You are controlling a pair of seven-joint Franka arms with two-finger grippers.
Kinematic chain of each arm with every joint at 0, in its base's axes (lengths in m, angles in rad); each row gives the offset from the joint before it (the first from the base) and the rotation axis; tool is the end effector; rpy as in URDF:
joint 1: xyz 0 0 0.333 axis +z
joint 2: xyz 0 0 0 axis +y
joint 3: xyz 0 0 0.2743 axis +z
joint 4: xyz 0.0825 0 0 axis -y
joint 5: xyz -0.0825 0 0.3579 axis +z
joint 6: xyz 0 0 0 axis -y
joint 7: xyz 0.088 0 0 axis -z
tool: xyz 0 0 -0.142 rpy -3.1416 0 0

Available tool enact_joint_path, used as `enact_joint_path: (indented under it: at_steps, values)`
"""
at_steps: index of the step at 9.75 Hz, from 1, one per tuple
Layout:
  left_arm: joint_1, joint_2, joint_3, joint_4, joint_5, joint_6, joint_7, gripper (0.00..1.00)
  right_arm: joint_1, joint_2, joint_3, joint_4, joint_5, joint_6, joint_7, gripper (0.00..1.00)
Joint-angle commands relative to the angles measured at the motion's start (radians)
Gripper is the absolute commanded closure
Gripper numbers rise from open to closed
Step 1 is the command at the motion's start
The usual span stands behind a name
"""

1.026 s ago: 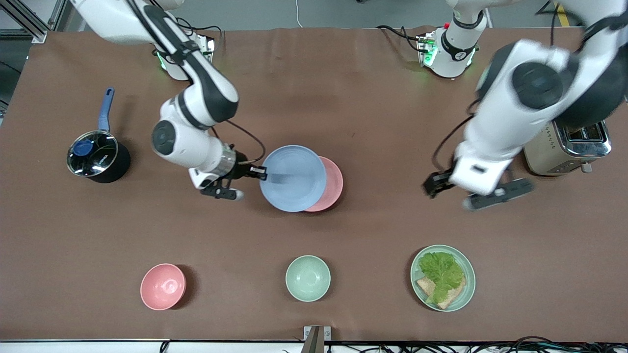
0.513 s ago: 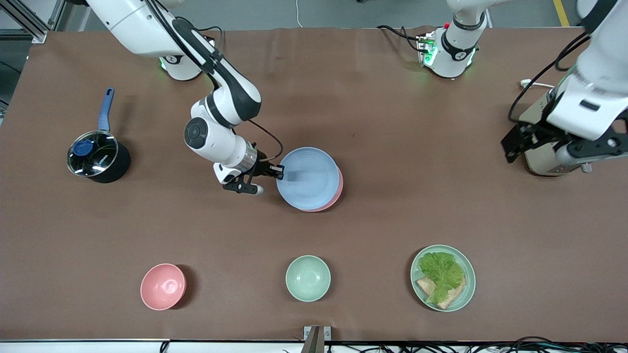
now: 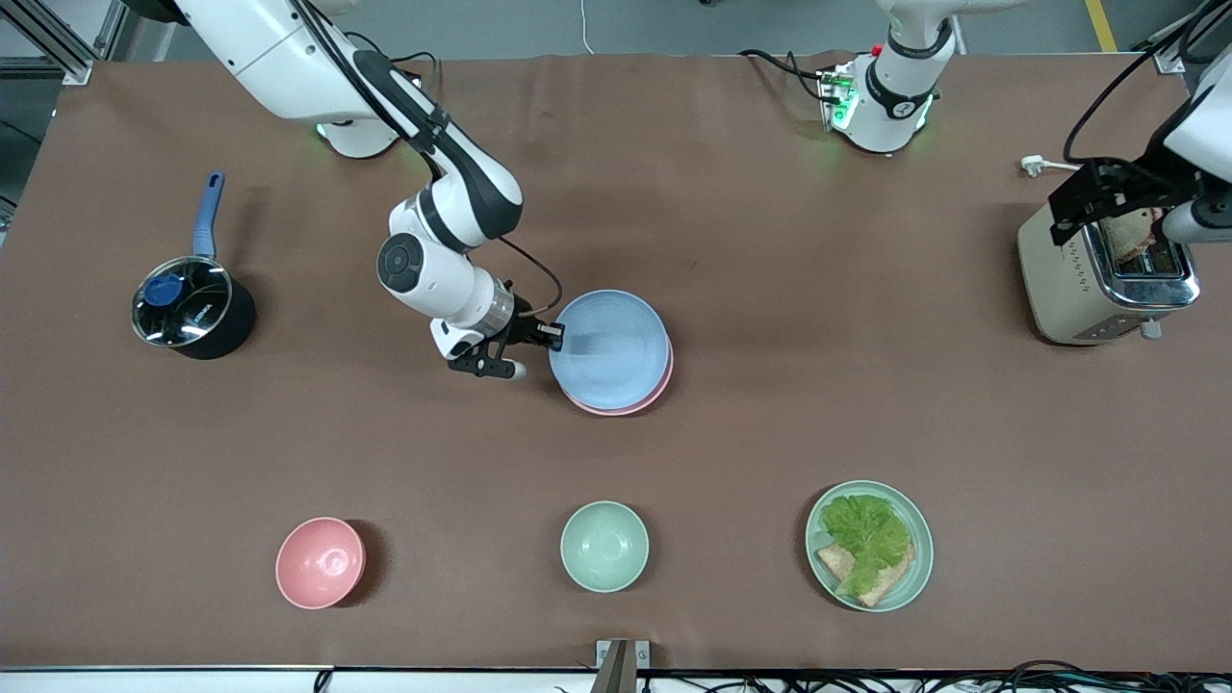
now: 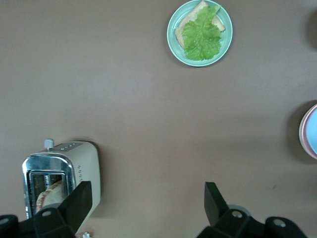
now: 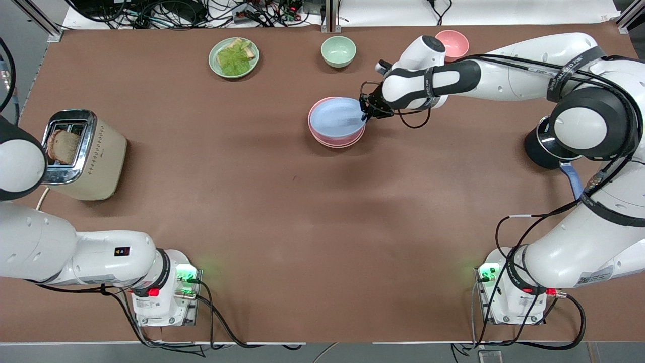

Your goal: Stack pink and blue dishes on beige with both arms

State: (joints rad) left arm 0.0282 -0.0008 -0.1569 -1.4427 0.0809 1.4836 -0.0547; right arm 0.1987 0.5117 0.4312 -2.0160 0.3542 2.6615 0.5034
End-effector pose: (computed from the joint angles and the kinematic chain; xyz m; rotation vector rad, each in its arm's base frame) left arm 0.5176 -0.0549 0.5975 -3.0627 0.1000 -0.0749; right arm 0.4803 0.3470 0.1832 -2.7100 0.3333 0.1141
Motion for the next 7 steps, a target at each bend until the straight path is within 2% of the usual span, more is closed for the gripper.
enact_joint_path:
  at_steps: [1,2,3,4,5,7]
  values:
    - [-0.007,-0.033,0.025,-0.076,-0.018,-0.006,0.042,0.00,-0.007,-0.005,0.003,-0.023,-0.014,0.025,0.006,0.59]
    - [-0.002,-0.038,0.025,-0.077,-0.018,-0.006,0.052,0.00,-0.018,-0.018,0.001,-0.021,-0.014,0.018,0.001,0.33]
    - [-0.002,-0.030,0.025,-0.074,-0.019,-0.003,0.053,0.00,-0.033,-0.034,0.001,-0.015,-0.017,0.017,0.000,0.14]
    - [-0.002,-0.028,0.023,-0.073,-0.019,-0.003,0.055,0.00,-0.053,-0.074,-0.002,-0.009,-0.053,-0.004,-0.005,0.00]
    - [-0.004,-0.027,0.023,-0.073,-0.019,-0.003,0.055,0.00,-0.088,-0.120,-0.006,0.003,-0.131,-0.109,-0.005,0.00]
    - [-0.001,-0.027,0.025,-0.067,-0.039,-0.002,0.055,0.00,-0.146,-0.252,-0.008,0.052,-0.251,-0.407,0.004,0.00]
